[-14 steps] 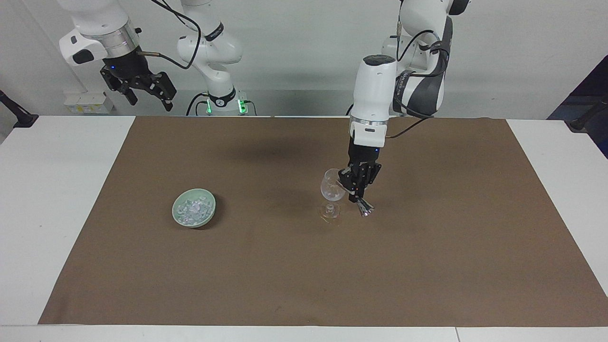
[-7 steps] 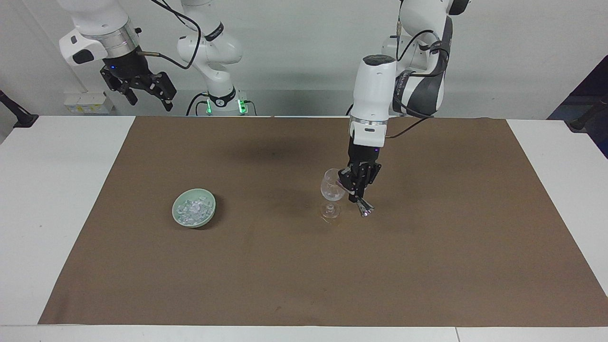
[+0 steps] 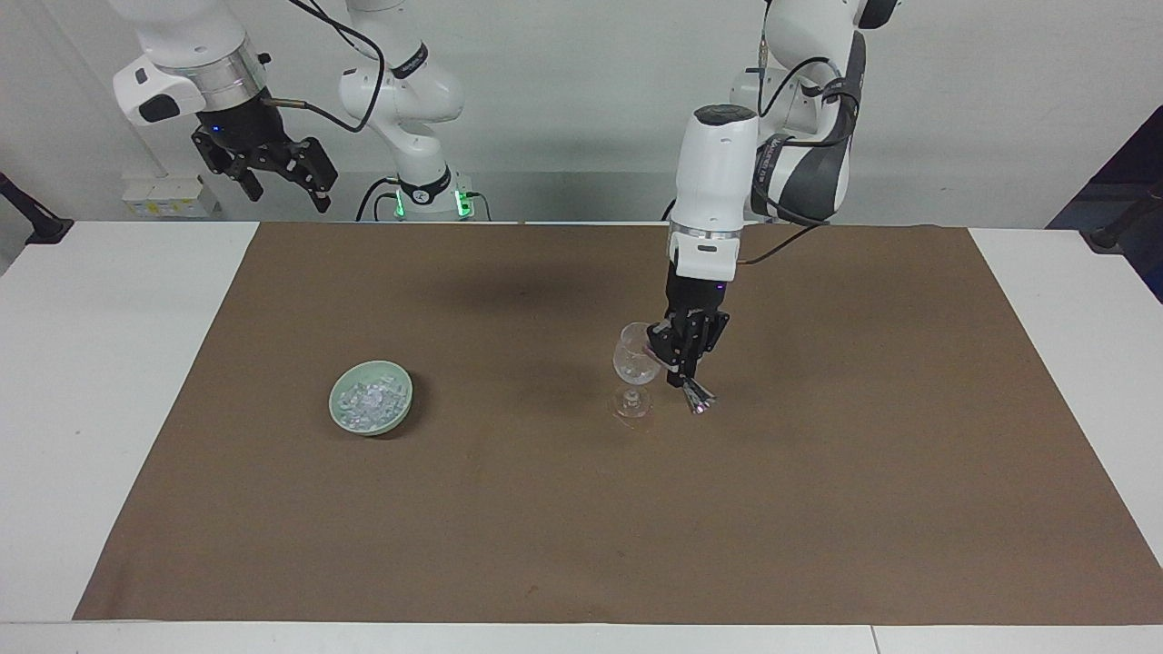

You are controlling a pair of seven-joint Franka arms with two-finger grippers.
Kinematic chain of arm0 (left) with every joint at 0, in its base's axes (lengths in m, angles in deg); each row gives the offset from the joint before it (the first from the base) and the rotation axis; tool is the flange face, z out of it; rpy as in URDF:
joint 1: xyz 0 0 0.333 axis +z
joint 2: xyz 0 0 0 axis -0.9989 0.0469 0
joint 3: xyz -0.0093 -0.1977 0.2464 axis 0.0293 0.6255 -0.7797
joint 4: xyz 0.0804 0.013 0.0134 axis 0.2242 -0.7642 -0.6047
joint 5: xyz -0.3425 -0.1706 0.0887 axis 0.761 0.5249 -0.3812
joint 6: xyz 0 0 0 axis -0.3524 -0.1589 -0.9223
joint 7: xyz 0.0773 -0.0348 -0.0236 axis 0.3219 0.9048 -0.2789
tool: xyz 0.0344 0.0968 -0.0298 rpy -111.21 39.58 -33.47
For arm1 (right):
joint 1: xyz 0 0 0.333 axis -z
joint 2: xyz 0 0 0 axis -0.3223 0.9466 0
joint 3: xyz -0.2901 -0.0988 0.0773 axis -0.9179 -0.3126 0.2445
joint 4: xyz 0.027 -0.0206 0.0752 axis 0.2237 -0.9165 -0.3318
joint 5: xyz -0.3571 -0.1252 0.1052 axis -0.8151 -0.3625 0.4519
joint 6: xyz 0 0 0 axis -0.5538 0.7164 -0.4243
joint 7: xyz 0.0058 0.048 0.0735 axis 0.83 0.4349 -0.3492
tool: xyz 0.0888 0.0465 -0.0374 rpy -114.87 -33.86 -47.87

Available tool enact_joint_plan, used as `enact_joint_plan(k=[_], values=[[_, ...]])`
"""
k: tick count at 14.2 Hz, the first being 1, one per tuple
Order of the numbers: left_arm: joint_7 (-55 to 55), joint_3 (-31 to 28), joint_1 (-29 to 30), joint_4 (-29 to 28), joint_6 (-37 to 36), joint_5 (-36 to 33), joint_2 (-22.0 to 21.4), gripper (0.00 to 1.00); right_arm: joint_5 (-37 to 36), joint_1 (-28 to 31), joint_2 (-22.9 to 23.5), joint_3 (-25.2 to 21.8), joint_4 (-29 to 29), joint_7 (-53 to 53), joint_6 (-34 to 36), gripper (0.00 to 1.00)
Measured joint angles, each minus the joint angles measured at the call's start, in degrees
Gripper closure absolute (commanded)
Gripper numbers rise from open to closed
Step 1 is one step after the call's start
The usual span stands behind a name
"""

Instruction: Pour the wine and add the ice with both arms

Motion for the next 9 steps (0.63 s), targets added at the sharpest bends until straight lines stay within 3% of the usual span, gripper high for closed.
enact_joint_plan(k=[3,9], values=[[-0.5,-0.1,0.0,0.2,-1.6,1.1,-0.8,1.00,0.0,0.0,0.0,0.0,0.0,0.0,0.0,0.00],[-0.9,-1.3,1.2,0.6,-8.3,20.1,-1.8,1.00,0.0,0.0,0.0,0.0,0.0,0.0,0.0,0.00]])
